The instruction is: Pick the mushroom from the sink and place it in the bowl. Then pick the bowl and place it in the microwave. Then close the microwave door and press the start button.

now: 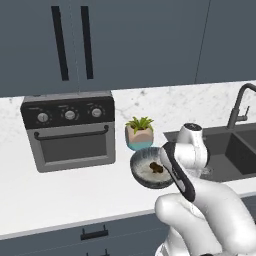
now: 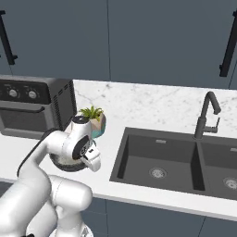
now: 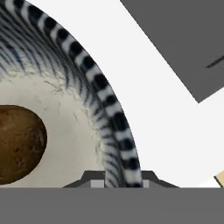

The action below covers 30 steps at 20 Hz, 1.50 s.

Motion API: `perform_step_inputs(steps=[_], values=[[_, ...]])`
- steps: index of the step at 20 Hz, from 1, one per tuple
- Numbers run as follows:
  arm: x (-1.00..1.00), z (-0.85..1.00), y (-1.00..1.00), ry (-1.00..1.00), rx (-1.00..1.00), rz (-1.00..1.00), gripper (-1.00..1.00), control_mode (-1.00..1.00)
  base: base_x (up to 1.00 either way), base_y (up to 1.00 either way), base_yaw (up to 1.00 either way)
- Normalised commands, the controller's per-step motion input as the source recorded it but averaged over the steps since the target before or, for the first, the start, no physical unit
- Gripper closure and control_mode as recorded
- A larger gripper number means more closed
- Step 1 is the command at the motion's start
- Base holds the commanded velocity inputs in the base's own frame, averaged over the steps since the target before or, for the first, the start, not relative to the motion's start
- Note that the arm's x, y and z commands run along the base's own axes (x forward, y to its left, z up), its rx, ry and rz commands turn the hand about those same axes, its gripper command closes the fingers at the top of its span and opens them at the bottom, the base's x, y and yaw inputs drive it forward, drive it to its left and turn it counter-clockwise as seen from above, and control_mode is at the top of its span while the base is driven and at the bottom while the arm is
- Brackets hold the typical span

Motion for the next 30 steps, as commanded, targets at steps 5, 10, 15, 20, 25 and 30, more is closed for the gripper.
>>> perform_step_inputs(steps=[5, 10, 15, 20, 25, 30], values=[[-0.44, 0.5, -0.12, -0.03, 0.02, -0.44, 1.0, -1.0, 0.0, 0.0, 0.0], [-0.38, 0.57, -0.06, 0.0, 0.0, -0.49, 1.0, -1.0, 0.0, 0.0, 0.0], [-0.35, 0.76, -0.09, 0.0, 0.03, -0.46, 1.0, -1.0, 0.0, 0.0, 0.0], [-0.6, 0.67, -0.01, -0.05, 0.03, -0.3, 1.0, -1.0, 0.0, 0.0, 0.0], [-0.58, 0.94, 0.0, -0.11, 0.0, -0.09, 1.0, -1.0, 0.0, 0.0, 0.0], [-0.63, 1.0, 0.0, 0.02, 0.0, -0.05, 1.0, -1.0, 0.0, 0.0, 0.0]])
